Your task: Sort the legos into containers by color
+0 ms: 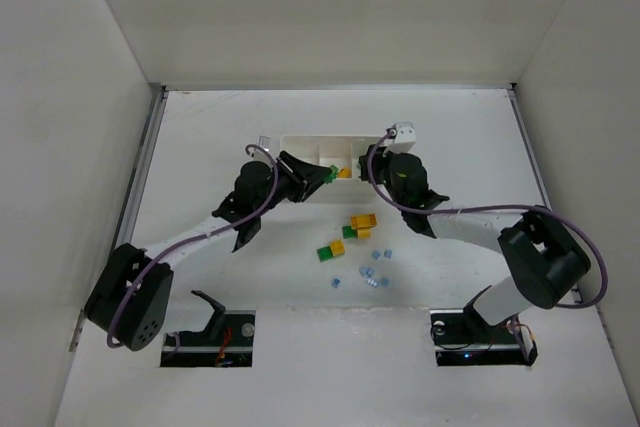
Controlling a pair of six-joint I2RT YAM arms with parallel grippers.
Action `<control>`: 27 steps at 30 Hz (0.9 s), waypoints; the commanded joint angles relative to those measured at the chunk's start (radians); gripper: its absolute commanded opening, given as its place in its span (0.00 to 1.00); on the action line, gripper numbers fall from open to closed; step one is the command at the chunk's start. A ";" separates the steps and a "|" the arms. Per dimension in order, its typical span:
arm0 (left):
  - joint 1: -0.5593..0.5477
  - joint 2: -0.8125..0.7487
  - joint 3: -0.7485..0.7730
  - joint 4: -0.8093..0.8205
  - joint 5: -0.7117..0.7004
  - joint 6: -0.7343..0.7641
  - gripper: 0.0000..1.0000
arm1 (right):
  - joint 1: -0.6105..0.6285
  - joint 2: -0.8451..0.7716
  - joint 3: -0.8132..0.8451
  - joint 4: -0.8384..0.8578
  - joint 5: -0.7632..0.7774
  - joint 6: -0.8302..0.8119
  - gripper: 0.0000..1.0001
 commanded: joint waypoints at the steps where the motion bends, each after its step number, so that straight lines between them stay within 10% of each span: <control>1: -0.009 0.027 0.063 0.044 -0.016 0.039 0.12 | -0.001 -0.042 0.031 0.021 0.051 -0.012 0.54; 18: -0.098 0.415 0.477 -0.176 -0.180 0.320 0.19 | -0.006 -0.498 -0.263 -0.199 0.148 0.206 0.47; 27: -0.124 0.528 0.633 -0.284 -0.205 0.392 0.52 | 0.126 -0.519 -0.265 -0.320 0.127 0.210 0.68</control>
